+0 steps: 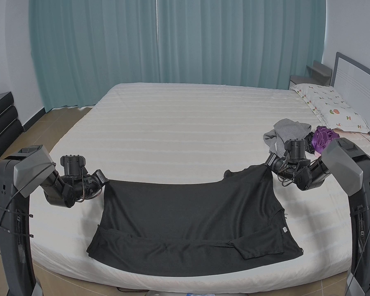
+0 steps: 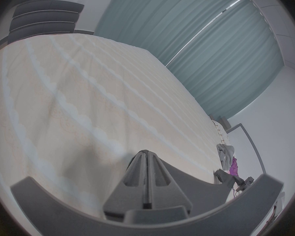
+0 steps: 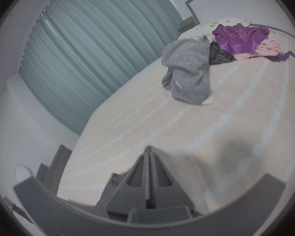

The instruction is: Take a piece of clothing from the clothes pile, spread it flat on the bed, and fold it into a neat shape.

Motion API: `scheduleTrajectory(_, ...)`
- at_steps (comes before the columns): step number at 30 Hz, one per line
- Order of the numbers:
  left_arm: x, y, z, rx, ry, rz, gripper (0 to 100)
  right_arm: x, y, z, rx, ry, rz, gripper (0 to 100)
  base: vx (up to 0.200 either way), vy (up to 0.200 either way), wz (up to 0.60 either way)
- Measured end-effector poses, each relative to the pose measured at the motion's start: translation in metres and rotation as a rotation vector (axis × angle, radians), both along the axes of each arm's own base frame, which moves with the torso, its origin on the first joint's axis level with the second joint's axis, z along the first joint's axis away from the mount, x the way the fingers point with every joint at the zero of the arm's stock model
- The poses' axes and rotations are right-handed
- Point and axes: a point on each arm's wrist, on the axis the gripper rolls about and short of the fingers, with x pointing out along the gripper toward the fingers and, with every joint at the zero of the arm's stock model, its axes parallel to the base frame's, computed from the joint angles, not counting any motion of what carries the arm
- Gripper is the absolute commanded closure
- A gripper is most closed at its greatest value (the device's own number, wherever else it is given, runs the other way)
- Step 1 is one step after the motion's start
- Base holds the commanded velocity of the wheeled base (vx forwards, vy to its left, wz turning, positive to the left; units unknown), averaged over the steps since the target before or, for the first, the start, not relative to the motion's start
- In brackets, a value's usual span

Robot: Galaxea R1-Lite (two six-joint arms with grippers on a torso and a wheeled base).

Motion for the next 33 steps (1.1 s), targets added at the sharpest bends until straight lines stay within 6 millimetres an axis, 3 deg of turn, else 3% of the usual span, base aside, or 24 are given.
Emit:
scheduleTrajectory(4,-0.001,0.002,0.005,-0.002,-0.020,0.007,100,-0.002,-0.006,0.009,0.024,-0.040,-0.022,100,0.000,0.000,0.00)
scheduleTrajectory(22,-0.017,0.007,0.022,-0.014,-0.086,0.034,100,-0.008,-0.002,0.010,0.017,-0.090,-0.008,100,0.000,0.000,0.00)
scheduleTrajectory(33,-0.023,0.010,0.025,-0.015,-0.083,0.044,100,-0.011,0.005,-0.005,0.014,-0.085,0.008,100,0.000,0.000,0.00)
